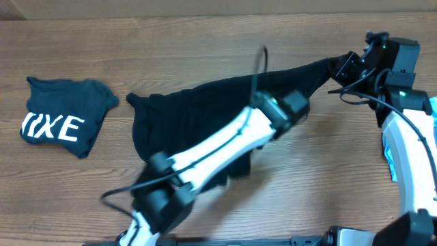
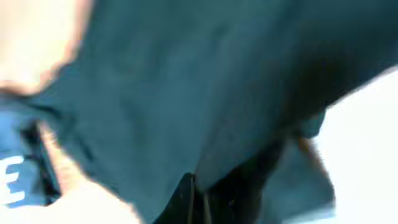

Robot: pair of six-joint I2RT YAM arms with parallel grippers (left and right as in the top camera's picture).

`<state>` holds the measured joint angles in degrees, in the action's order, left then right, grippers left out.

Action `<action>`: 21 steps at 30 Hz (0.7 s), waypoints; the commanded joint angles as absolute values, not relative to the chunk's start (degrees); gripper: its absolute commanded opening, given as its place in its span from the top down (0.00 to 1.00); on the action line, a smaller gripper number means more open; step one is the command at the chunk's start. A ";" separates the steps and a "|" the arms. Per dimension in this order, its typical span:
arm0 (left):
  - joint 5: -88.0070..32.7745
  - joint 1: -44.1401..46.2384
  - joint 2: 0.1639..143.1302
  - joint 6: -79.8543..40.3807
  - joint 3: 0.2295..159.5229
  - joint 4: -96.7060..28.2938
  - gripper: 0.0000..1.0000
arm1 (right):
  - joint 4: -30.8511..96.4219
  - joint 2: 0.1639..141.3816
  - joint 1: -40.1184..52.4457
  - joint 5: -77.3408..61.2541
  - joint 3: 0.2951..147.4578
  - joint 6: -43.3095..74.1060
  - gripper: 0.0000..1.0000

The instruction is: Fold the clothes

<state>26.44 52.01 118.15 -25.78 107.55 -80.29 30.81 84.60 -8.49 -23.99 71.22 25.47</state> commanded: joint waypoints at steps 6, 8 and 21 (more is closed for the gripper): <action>33.65 40.27 92.66 -22.57 125.82 -93.80 0.92 | 40.77 73.12 -8.45 -17.39 76.31 23.77 0.96; 33.65 38.35 88.36 -18.83 128.95 -93.82 0.91 | 43.55 72.01 -8.43 -17.43 77.45 23.75 0.96; 21.34 37.80 80.03 -9.82 146.28 -96.79 0.81 | 60.42 62.26 -8.38 -20.21 94.50 18.63 0.96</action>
